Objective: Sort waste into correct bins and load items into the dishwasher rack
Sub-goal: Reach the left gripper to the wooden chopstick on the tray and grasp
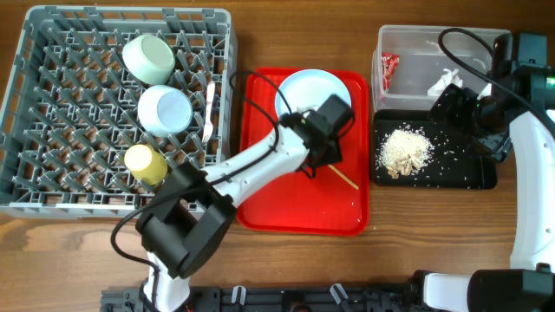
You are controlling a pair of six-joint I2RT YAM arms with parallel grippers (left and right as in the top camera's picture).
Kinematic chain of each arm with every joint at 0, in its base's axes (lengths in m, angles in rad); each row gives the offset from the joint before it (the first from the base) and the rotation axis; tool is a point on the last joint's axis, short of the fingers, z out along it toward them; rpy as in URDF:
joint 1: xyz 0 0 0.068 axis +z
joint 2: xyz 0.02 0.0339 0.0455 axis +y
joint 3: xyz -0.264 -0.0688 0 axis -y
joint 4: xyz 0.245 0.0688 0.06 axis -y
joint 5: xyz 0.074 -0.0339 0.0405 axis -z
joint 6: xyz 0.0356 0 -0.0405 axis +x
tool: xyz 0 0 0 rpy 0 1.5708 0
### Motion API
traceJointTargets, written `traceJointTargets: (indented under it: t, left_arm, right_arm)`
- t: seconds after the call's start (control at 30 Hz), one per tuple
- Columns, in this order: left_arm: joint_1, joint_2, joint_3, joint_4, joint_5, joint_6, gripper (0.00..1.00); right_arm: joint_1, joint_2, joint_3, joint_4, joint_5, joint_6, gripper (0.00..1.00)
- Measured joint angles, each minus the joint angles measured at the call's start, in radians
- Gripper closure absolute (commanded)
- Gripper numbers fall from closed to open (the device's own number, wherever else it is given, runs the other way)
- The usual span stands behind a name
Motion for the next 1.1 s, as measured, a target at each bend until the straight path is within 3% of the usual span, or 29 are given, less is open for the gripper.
traceJointTargets:
  t: [0.07,0.1,0.47,0.77,1.1]
  left_arm:
    - [0.015,0.000,0.064,-0.006,0.006,0.000,0.17]
    - [0.018,0.000,0.082,-0.006,0.007,0.000,0.01]
    - [0.017,0.001,0.100,-0.040,0.088,0.024,0.01]
    - [0.092,0.003,0.169,-0.180,0.166,-0.231,0.01]
    - [-0.006,0.166,0.179,-0.195,0.017,-0.319,0.04]
  right_arm:
    - [0.000,0.000,0.000,0.000,-0.003,0.000,0.00]
    - [0.000,0.000,0.000,0.000,-0.007,0.000,0.00]
    - [0.000,0.000,0.000,0.000,-0.026,-0.011,0.00]
    - [0.000,0.000,0.000,0.003,-0.026,-0.016,0.00]
    - [0.000,0.000,0.000,0.003,-0.026,-0.023,0.00]
